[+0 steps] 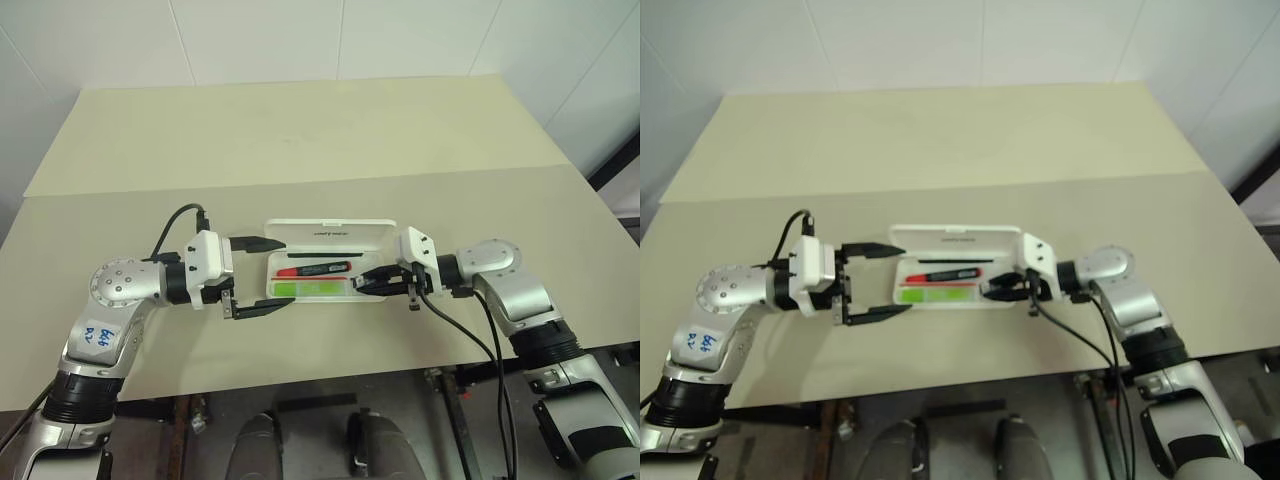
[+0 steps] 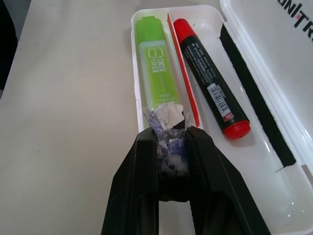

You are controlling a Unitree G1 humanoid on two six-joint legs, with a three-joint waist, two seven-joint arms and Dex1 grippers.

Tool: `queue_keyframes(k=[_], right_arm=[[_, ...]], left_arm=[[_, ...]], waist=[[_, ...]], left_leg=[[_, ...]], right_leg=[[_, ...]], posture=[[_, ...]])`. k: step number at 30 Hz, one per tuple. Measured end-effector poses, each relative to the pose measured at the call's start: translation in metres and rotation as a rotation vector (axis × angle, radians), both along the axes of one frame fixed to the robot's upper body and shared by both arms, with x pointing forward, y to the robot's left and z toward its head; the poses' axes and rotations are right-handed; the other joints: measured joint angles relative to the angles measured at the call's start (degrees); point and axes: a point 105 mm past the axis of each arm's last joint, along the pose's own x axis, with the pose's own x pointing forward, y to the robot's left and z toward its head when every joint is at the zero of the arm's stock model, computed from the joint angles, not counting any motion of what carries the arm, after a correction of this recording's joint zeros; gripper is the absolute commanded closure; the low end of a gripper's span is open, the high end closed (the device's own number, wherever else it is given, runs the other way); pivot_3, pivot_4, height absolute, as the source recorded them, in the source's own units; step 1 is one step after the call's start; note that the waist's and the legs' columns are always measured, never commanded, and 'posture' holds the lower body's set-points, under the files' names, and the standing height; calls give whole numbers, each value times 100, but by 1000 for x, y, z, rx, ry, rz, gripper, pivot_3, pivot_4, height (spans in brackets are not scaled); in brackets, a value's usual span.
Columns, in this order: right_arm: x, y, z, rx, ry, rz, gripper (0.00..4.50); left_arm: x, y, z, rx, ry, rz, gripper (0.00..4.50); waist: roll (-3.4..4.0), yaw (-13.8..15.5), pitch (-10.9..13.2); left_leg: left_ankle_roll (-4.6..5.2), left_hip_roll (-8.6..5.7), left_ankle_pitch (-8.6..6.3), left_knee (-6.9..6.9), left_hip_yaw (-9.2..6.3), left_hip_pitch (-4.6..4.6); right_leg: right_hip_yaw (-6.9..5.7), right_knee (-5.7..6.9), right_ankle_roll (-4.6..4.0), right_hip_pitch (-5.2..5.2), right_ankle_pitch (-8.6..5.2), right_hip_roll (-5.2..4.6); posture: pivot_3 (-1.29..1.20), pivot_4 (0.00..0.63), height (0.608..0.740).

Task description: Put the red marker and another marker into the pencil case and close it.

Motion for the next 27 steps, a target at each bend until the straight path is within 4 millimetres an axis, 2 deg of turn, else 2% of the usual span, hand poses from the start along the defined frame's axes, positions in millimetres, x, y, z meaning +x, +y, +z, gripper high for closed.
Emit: queue_keyframes(k=[2, 4, 6, 13, 20, 23, 27], right_arm=[[0, 0, 0, -2, 0, 0, 4099], [0, 0, 0, -2, 0, -1, 3359], [0, 0, 0, -2, 0, -1, 2815], [0, 0, 0, 0, -2, -2, 110], [-4, 3, 7, 13, 0, 13, 50], [-16, 1, 11, 22, 18, 31, 50], [-32, -13, 21, 16, 9, 20, 50]], left_arm=[[0, 0, 0, 0, 0, 1, 0], [0, 0, 0, -1, -1, 2, 0], [0, 0, 0, -1, -1, 2, 0], [0, 0, 1, -1, -3, 1, 0], [1, -1, 1, -1, -5, -1, 0], [1, -1, 1, -1, -5, -2, 0], [1, 0, 1, -2, -4, 1, 0]], waist=[[0, 0, 0], [0, 0, 0], [0, -8, 0], [0, -6, 0], [0, -3, 0], [0, 12, 0], [0, 20, 0]], left_leg=[[0, 0, 0, 0, 0, 0], [0, 0, 0, -1, 1, 0], [0, 0, 0, -1, 1, 0], [0, 0, 0, 0, 1, 0], [0, 1, 0, -1, 1, 0], [0, 0, 0, -1, 0, -1], [-1, -2, -1, 1, -1, -2]], right_leg=[[0, 0, 0, 0, 0, 0], [0, 0, 0, -1, 0, 0], [0, 0, 0, -1, 0, 0], [0, 0, 0, -1, 0, 0], [0, 1, 0, -2, 0, 0], [0, 0, 0, -2, 0, -1], [0, -5, 0, 1, 0, -3]], posture=[[0, 150, 740], [0, 150, 740], [0, 150, 740], [0, 150, 740], [0, 150, 740], [0, 150, 740], [0, 150, 740]])
